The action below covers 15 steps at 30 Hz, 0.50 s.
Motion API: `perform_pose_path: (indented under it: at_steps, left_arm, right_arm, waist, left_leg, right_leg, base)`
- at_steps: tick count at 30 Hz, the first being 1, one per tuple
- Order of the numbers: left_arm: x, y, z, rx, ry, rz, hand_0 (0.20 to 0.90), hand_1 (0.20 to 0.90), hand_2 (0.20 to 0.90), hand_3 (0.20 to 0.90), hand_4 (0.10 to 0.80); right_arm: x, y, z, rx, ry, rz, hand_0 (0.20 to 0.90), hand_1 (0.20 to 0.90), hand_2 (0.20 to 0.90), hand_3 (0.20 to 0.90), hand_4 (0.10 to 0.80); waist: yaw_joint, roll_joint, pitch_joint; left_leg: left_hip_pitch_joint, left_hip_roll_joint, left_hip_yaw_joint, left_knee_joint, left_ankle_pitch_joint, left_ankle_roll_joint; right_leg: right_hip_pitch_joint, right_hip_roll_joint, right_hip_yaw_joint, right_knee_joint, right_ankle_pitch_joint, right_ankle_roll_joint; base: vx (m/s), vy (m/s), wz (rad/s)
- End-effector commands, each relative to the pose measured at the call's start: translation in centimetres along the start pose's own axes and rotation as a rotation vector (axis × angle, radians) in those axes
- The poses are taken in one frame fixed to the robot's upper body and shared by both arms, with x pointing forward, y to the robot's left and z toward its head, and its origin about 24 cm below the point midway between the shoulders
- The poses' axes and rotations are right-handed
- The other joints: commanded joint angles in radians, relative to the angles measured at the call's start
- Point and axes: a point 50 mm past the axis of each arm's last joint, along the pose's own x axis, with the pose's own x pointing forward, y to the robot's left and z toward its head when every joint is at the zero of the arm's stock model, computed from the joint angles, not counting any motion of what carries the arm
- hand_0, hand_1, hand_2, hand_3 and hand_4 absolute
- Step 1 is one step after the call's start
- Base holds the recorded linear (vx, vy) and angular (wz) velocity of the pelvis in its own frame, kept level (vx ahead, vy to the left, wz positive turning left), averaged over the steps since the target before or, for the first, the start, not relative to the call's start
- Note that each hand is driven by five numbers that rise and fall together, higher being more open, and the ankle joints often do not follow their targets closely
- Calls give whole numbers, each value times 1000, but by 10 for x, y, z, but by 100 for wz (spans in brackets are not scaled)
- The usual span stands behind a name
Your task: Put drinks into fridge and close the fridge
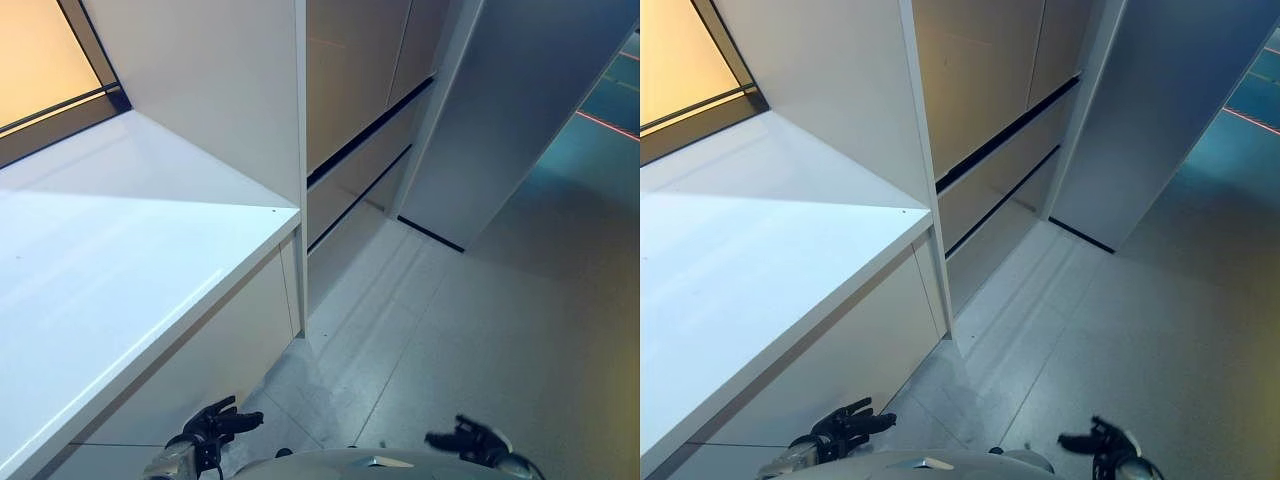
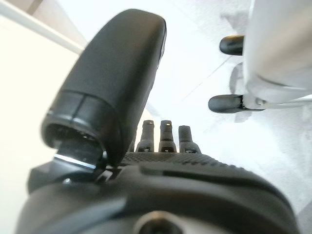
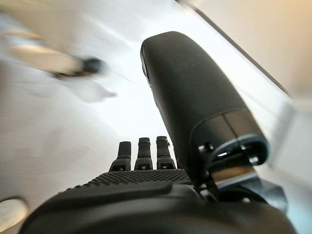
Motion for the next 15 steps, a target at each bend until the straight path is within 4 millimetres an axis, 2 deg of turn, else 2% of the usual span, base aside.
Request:
perform_pose_path:
  at_steps: [1,3,7,15]
  left_arm:
    - [1,2,7,67,-47,10,900,900,900,900,800]
    - [1,-2,5,39,-53,2,900,900,900,900,800]
    - [2,-6,3,46,-33,-4,900,900,900,900,800]
    - [3,-15,-2,3,-4,-30,900,900,900,900,800]
  right_arm:
    - [3,5,27,-106,-85,84,900,900,900,900,800]
    - [4,13,14,-101,-24,130,900,900,900,900,800]
    - [4,15,6,-131,6,137,900,900,900,900,800]
    - [4,19,6,-183,17,140,900,900,900,900,800]
  waist:
    - [8,4,-3]
    - [12,3,6]
    - [17,0,9]
    - [19,3,-5]
  left_leg:
    - [-60,7,1,30,-49,1]
    - [-65,5,4,41,-56,7]
    - [-63,0,1,40,-62,11]
    - [-41,-1,-11,18,-65,5]
  right_leg:
    - [-95,-21,26,18,77,84]
    - [-100,-25,21,27,71,83]
    - [-96,-25,19,18,72,85]
    - [-74,-24,12,1,68,91]
  base:
    - [-37,17,-2]
    - [-47,18,-1]
    - [-42,9,0]
    - [0,0,0]
